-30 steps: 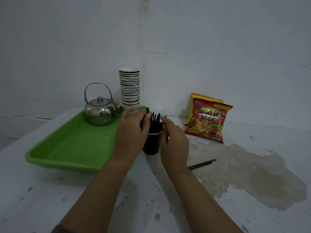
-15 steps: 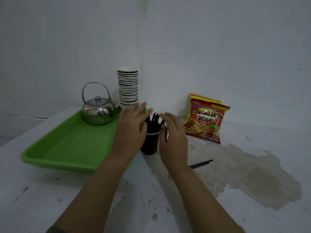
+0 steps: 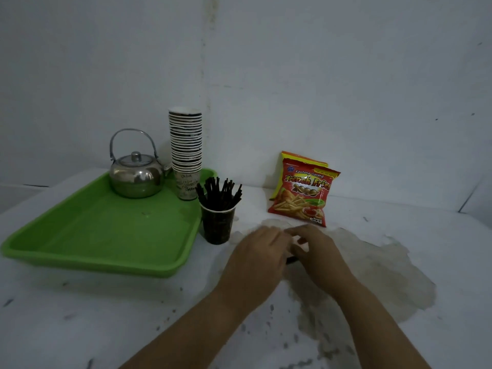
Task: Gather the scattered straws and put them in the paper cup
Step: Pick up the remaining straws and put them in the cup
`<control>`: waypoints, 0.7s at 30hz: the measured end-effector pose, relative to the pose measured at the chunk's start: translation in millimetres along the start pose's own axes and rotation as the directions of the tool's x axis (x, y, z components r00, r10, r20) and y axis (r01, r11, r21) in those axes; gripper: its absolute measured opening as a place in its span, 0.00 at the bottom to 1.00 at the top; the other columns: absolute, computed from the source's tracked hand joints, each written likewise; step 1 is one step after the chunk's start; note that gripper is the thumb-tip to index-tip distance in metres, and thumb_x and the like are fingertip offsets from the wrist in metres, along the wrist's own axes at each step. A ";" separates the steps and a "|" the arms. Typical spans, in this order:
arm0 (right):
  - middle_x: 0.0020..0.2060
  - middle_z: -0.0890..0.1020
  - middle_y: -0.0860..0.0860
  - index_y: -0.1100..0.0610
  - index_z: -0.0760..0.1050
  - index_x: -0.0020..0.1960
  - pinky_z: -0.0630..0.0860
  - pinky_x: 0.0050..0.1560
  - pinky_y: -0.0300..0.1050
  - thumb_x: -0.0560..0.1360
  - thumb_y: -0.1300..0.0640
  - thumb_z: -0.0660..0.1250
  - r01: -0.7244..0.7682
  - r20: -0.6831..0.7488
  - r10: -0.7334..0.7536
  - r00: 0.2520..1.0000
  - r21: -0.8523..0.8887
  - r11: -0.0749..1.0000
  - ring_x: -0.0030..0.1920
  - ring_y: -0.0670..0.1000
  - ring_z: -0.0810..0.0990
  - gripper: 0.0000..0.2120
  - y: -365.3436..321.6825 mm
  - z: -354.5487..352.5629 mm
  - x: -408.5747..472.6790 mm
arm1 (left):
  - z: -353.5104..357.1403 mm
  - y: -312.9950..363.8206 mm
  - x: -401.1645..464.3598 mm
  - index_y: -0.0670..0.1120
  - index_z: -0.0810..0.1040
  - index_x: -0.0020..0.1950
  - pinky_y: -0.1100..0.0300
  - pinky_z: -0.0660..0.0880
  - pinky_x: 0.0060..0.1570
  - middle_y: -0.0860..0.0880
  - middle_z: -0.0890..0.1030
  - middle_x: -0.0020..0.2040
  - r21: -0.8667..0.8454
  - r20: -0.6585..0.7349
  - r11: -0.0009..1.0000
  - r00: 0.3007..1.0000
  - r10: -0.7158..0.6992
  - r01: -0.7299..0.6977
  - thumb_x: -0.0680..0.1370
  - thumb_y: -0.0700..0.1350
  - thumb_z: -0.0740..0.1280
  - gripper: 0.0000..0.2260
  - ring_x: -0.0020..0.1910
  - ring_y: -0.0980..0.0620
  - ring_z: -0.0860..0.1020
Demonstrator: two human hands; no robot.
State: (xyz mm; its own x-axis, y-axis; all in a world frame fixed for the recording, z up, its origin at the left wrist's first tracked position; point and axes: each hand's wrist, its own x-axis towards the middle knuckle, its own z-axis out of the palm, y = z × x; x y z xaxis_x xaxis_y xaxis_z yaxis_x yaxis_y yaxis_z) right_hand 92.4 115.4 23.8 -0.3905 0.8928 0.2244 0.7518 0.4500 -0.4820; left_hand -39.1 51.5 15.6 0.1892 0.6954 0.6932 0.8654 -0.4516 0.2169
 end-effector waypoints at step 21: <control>0.52 0.78 0.54 0.55 0.76 0.55 0.65 0.57 0.47 0.76 0.61 0.60 0.261 -0.007 -0.277 0.961 -0.309 0.914 0.54 0.54 0.71 0.10 4.9 24.5 -19.6 | 24.1 -17.9 -9.0 0.46 0.73 0.52 0.60 0.69 0.46 0.47 0.76 0.49 0.048 0.302 0.985 0.938 -0.171 0.165 0.80 0.41 0.58 0.05 0.48 0.50 0.72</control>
State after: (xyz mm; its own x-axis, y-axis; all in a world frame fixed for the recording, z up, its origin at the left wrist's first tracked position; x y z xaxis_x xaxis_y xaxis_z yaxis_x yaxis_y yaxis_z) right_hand 90.7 99.6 -3.7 -0.5798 0.7334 0.3550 0.7496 0.6509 -0.1204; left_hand -45.1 66.8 -11.1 0.1693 0.8985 0.4049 0.9061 -0.3036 0.2947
